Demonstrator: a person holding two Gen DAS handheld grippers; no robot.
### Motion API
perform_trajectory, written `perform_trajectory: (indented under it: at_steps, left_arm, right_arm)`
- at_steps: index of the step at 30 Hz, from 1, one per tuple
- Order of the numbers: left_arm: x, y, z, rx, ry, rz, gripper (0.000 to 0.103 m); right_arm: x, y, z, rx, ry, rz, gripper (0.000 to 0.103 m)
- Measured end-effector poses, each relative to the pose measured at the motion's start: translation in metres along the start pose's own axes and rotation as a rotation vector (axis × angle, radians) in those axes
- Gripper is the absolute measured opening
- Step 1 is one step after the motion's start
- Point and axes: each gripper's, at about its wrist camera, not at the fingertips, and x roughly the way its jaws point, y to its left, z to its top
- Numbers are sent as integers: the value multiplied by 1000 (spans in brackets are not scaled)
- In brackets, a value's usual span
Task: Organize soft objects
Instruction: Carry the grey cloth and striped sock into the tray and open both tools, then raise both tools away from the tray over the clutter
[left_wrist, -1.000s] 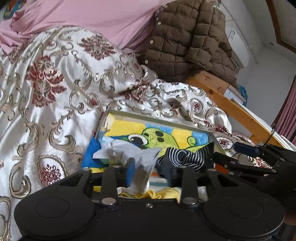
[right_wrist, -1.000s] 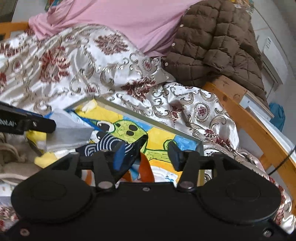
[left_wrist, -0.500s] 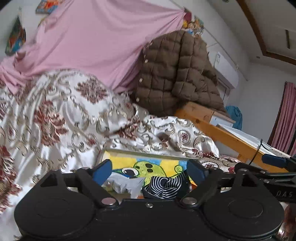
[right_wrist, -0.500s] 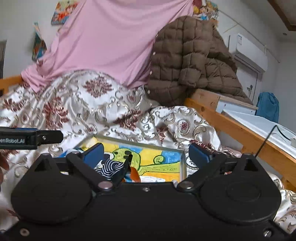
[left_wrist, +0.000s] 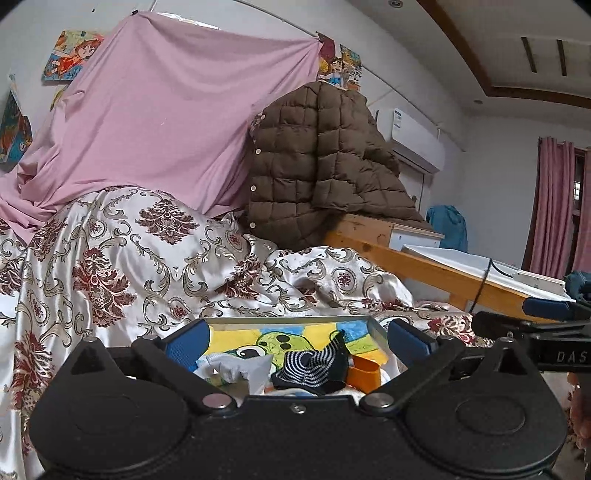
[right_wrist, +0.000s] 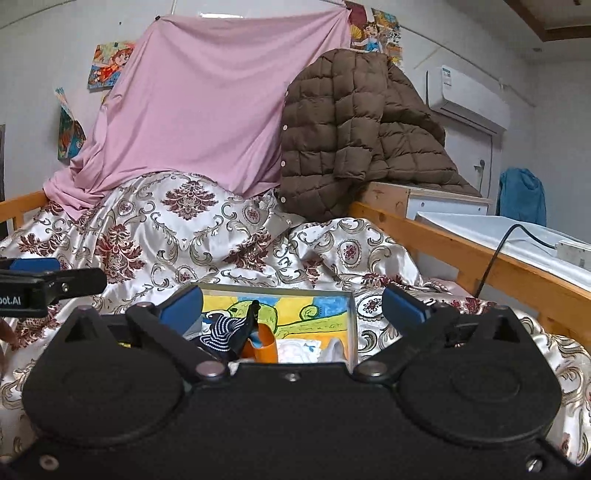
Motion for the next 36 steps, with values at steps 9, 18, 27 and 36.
perform_trajectory:
  at_steps: [9,18,27,36]
  left_arm:
    - [-35,-6,-10,58,17,48,102]
    - [-58,-15,-15,112,49,96,102]
    - [-75,-26,-26,147,112,128,102]
    - [-85,-26,-32,123,164,160,102]
  right_arm:
    - [-35,3,-3,4,-44,26,102]
    - [-66,0,-11,29,-54,46,102]
    - [-85,-10,-15,60,-46,43,102]
    - [-91,-10,-27,57,17,26,102]
